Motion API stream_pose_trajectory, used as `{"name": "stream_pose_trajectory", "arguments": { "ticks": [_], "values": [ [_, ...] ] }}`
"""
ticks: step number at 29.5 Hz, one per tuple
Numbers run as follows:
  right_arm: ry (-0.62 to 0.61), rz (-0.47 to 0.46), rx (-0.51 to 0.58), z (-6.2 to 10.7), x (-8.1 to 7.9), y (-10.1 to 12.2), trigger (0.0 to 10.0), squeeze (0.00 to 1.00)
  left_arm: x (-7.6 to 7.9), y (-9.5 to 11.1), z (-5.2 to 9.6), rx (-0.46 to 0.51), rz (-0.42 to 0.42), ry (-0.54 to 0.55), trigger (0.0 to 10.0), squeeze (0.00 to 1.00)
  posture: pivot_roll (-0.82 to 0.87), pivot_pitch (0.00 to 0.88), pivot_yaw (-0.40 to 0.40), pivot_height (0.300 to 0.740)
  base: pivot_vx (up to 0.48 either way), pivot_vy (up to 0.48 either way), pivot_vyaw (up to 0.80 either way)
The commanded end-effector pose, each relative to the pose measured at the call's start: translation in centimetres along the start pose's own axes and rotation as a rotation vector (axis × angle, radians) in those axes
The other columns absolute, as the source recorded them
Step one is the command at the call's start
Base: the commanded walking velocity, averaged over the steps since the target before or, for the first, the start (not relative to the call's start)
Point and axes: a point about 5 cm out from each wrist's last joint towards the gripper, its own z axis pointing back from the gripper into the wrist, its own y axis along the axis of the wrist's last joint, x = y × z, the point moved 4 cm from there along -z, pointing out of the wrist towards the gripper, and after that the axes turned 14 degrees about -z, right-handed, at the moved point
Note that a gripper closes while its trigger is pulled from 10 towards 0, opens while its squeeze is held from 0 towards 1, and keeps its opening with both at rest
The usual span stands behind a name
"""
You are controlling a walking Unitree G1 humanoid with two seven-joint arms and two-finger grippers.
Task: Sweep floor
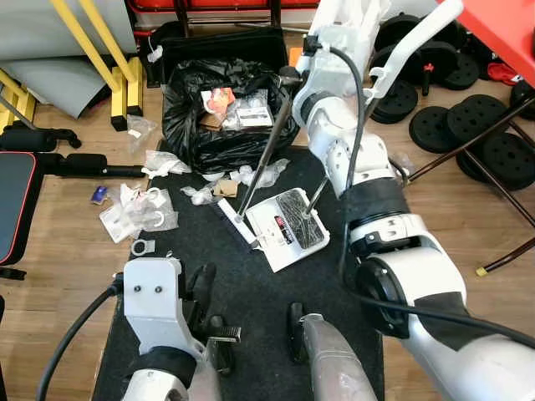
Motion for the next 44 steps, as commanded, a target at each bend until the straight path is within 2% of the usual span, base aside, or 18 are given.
{"name": "stream_pose_trajectory", "arguments": {
  "ticks": [1,8,17,29,32,37,40,44],
  "values": [
    [0.035,0.023,0.039,0.1,-1.4,1.2,10.0,0.00,0.2,-0.9,0.0,-0.041,0.018,0.019,10.0,0.00,-0.02,0.385,-0.021,0.740,0.000,0.000,0.00],
    [0.057,0.036,0.070,0.2,-2.1,2.4,10.0,0.00,0.1,-0.9,-0.3,-0.035,0.016,0.023,10.0,0.00,-0.02,0.376,-0.025,0.740,0.000,0.000,0.00],
    [0.073,0.029,0.077,0.2,-2.6,2.7,10.0,0.00,0.0,-0.9,-0.4,-0.032,0.015,0.025,10.0,0.00,-0.03,0.369,-0.027,0.740,0.000,0.000,0.00],
    [0.139,-0.034,0.087,0.4,-4.1,3.3,10.0,0.00,0.0,-1.1,-0.8,-0.025,0.012,0.030,10.0,0.00,-0.03,0.356,-0.030,0.740,0.000,0.000,0.00],
    [0.172,-0.094,0.073,0.6,-4.7,3.2,10.0,0.00,-0.1,-1.1,-0.9,-0.023,0.011,0.031,10.0,0.00,-0.03,0.353,-0.030,0.740,0.000,0.000,0.00],
    [0.198,-0.123,0.042,0.7,-5.2,2.9,10.0,0.00,-0.1,-1.1,-1.0,-0.021,0.011,0.030,10.0,0.00,-0.03,0.352,-0.029,0.740,0.000,0.000,0.00],
    [0.206,-0.099,-0.017,0.9,-5.2,1.9,10.0,0.00,-0.1,-1.2,-1.0,-0.020,0.012,0.029,10.0,0.00,-0.04,0.351,-0.026,0.740,0.000,0.000,0.00],
    [0.207,-0.087,-0.040,1.0,-5.1,1.6,10.0,0.00,-0.1,-1.2,-1.1,-0.020,0.013,0.028,10.0,0.00,-0.04,0.351,-0.026,0.740,0.000,0.000,0.00]
  ]
}}
